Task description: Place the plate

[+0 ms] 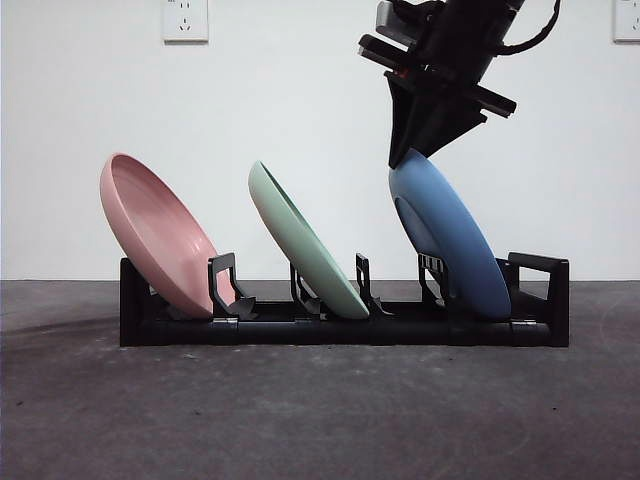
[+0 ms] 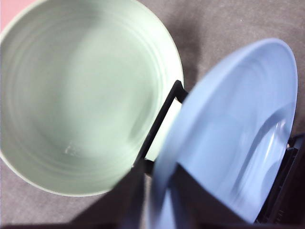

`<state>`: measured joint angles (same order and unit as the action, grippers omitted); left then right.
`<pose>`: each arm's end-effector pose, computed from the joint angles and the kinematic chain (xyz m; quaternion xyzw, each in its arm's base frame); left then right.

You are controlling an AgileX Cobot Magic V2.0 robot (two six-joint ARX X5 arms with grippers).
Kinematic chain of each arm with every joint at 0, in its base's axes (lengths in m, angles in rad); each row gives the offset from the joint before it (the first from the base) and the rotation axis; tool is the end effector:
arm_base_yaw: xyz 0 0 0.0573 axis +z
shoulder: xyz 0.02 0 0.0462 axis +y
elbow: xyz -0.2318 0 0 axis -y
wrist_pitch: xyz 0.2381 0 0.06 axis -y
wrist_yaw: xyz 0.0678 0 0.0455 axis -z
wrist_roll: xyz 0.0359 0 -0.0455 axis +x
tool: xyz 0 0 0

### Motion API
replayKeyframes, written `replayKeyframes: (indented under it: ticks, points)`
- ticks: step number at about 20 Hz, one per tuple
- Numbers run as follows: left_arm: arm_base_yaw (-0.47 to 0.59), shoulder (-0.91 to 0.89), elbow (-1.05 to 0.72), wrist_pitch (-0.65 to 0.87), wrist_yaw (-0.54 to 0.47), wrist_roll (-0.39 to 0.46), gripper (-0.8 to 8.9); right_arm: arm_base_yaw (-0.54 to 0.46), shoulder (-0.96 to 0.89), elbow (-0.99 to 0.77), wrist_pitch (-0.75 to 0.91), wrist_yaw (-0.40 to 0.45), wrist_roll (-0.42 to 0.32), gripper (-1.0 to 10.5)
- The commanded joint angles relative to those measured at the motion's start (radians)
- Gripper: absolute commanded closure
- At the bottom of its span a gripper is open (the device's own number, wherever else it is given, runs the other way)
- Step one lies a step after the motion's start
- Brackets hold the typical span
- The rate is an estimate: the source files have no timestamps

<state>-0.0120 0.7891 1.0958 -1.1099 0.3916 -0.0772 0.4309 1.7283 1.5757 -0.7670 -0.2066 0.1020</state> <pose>0.1355 -0.0153 0.3244 -0.1085 0.3907 -0.1695 0.8982 0.3269 0.1584 0.2737 -0.0062 0.4547 0.2580 0.8524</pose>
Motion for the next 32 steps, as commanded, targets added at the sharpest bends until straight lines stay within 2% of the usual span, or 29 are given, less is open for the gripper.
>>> replayKeyframes:
  ticks: [1, 5, 15, 19, 21, 24, 30, 32]
  points:
    - [-0.002, 0.003, 0.024, 0.010, 0.001, 0.013, 4.69, 0.010, 0.006, 0.024, 0.011, -0.006, -0.005, 9.2]
    - [-0.002, 0.003, 0.024, 0.010, 0.002, 0.013, 4.69, 0.010, -0.037, 0.031, 0.010, -0.019, -0.005, 9.3]
    - [-0.002, 0.003, 0.024, 0.011, 0.002, 0.013, 4.69, 0.027, -0.307, 0.031, 0.000, -0.232, 0.033, 9.3]
    - [-0.002, 0.003, 0.024, 0.011, 0.002, 0.013, 4.69, 0.092, -0.425, 0.031, -0.015, -0.229, 0.041, 9.3]
    - [-0.002, 0.003, 0.024, 0.009, 0.002, 0.013, 4.69, 0.149, -0.473, 0.024, -0.045, -0.177, 0.032, 9.3]
    - [-0.002, 0.003, 0.024, 0.009, 0.002, 0.013, 4.69, 0.271, -0.545, -0.054, -0.039, -0.017, 0.021, 9.3]
    - [-0.002, 0.003, 0.024, 0.011, 0.001, 0.013, 4.69, 0.578, -0.684, -0.433, 0.129, 0.287, 0.021, 9.3]
    - [-0.002, 0.003, 0.024, 0.011, 0.002, 0.013, 4.69, 0.694, -0.692, -0.533, 0.162, 0.428, 0.021, 9.3]
